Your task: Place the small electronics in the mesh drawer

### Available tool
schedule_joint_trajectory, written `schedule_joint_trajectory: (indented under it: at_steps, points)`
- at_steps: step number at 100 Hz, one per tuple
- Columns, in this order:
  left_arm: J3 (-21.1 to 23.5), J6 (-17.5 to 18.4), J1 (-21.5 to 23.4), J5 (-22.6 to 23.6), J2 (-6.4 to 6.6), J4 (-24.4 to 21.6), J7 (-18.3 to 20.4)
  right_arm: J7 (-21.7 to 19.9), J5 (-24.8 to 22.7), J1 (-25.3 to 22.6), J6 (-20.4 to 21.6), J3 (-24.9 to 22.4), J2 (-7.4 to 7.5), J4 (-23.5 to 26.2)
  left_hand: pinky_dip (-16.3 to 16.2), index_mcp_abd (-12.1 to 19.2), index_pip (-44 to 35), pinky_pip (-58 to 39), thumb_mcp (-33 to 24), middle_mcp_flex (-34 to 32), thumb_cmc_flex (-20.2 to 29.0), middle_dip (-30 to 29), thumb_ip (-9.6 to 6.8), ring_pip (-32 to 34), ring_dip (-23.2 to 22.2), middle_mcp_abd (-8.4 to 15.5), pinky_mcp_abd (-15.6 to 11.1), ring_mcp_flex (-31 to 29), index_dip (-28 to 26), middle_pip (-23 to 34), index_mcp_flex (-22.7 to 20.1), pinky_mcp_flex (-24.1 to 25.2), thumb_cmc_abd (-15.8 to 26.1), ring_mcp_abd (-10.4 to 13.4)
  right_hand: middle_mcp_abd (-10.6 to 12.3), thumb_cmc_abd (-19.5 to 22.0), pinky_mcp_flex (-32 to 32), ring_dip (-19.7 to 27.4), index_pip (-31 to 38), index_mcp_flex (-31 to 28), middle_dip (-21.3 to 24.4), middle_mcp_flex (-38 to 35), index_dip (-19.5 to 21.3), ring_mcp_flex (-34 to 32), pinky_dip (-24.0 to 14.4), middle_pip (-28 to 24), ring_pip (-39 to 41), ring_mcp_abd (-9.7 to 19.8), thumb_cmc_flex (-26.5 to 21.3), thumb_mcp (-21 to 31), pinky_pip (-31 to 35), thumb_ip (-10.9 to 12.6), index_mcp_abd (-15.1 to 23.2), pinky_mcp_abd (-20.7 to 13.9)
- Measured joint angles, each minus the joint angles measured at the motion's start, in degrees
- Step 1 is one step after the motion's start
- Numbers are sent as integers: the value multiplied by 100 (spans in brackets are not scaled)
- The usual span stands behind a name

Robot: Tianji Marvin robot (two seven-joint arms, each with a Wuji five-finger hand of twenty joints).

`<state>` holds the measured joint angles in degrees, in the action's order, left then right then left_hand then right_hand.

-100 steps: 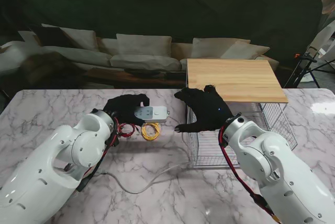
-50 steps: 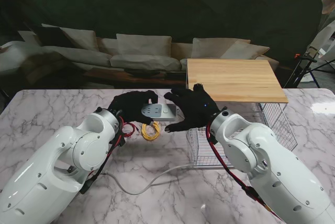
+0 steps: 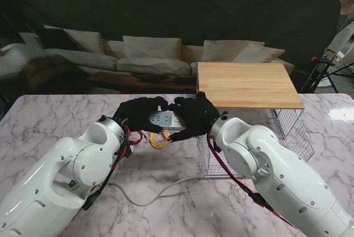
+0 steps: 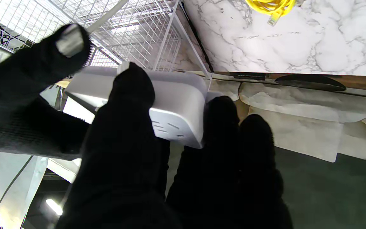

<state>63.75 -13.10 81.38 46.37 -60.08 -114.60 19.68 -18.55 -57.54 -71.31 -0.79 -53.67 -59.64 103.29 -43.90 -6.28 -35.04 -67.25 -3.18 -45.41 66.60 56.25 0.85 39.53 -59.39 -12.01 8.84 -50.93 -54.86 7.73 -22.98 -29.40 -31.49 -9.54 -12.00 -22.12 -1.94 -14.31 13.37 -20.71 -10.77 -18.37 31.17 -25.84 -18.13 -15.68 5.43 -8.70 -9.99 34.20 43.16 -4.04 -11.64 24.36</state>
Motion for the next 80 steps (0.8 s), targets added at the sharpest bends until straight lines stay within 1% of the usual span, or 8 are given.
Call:
schedule_joint_trajectory:
  at_steps: [15,25,33,38,44,55,69,80]
  points:
    - [-11,-8,38,-40,-1,-14,-30,98,23,60,-58,116,-12,-83,0,-14,-61,-11,0,-17,0,-60,1,107,-14,-15,6,-14,0,1,-9,-13,-1,-5,-2,596,-11,0,625,-566,-12,0,636,-2,202,-148,0,0,-1421,-1320,0,-3,249,82]
    - [-15,-12,62,-68,-2,-20,-71,230,33,62,-78,160,-26,-124,0,-16,-159,-60,0,-18,0,-63,1,129,-14,-55,30,-33,-16,1,-12,-24,-1,-21,58,606,-12,-51,1173,-1084,-130,-21,921,-153,283,-403,63,0,-2240,-2319,13,-41,430,133]
    - [-13,-12,81,-99,-2,-26,-105,327,67,61,-125,186,-40,-154,0,-23,-191,-68,-2,-23,4,-63,1,130,10,-112,78,-51,-69,16,-12,-24,-1,-73,213,527,0,-52,2407,-1215,-294,-194,534,-235,325,-711,140,29,-2831,-2914,68,11,430,138]
    - [-9,-12,88,-108,-3,-32,-122,411,79,53,-154,197,-50,-178,0,-25,-203,-69,-2,-23,5,-63,1,130,63,-135,82,-56,-80,57,-12,-25,-1,-79,317,406,12,-108,2941,-1224,-405,-410,257,-391,333,-941,213,99,-2948,-2867,114,7,430,138]
    - [6,-12,101,-119,-8,-46,-149,582,92,35,-175,209,-66,-212,0,-26,-252,-70,-4,-23,7,-63,1,118,85,-137,82,-57,-100,68,-12,-25,2,-79,521,74,97,-225,3086,-1355,-583,-840,257,-484,336,-1125,339,166,-2873,-2305,138,-187,430,138]
    - [62,-2,159,-143,-24,-99,-212,826,158,-2,-185,209,-105,-266,0,-26,-336,-70,-51,-27,13,-63,1,104,84,-140,91,-57,-141,75,-68,-25,16,-91,769,-127,284,-419,3160,-1500,-921,-1953,751,-1086,336,-1310,653,242,-2804,-2013,232,-281,422,138]
    - [90,-7,227,-252,-38,-124,-353,797,300,-36,-104,137,-129,-277,0,-5,-589,-70,-57,-79,15,-73,1,109,53,-146,92,-66,-270,75,-146,-27,19,-68,629,-295,372,-755,3476,-1713,-1463,-2732,1490,-1504,336,-1668,1113,258,-2460,-1471,337,-282,309,138]
    - [91,-13,259,-333,-60,-137,-436,796,431,-55,171,21,-131,-315,0,12,-739,-70,-57,-80,15,-91,1,62,138,-141,76,-66,-294,75,-243,-27,19,-14,437,-589,405,-970,3857,-2037,-1925,-3090,1666,-1695,336,-2027,1486,280,-2003,-602,370,-284,137,136]
